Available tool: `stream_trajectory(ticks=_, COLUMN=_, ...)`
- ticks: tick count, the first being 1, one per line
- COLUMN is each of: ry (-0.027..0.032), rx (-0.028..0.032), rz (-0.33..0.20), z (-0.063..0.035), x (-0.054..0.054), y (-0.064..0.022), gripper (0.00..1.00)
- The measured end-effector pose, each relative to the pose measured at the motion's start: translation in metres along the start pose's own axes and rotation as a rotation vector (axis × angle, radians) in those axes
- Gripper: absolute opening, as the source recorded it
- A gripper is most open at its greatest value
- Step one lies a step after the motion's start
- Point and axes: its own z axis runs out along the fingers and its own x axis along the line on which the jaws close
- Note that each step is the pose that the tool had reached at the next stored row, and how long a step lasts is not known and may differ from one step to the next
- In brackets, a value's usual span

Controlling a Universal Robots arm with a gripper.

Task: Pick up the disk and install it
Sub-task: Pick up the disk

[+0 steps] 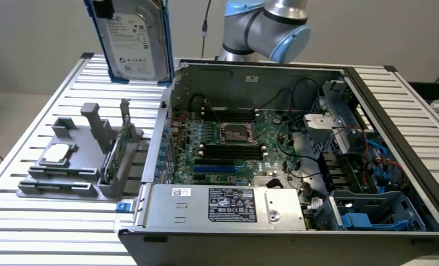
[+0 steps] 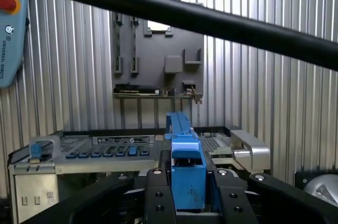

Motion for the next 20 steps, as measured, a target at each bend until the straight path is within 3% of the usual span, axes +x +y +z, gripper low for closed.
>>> stream_trajectory(ticks=20, ry=0.0001, rx=0.0, rz=0.0, z=-0.0025, x=0.04, y=-0.0882, gripper=0.33)
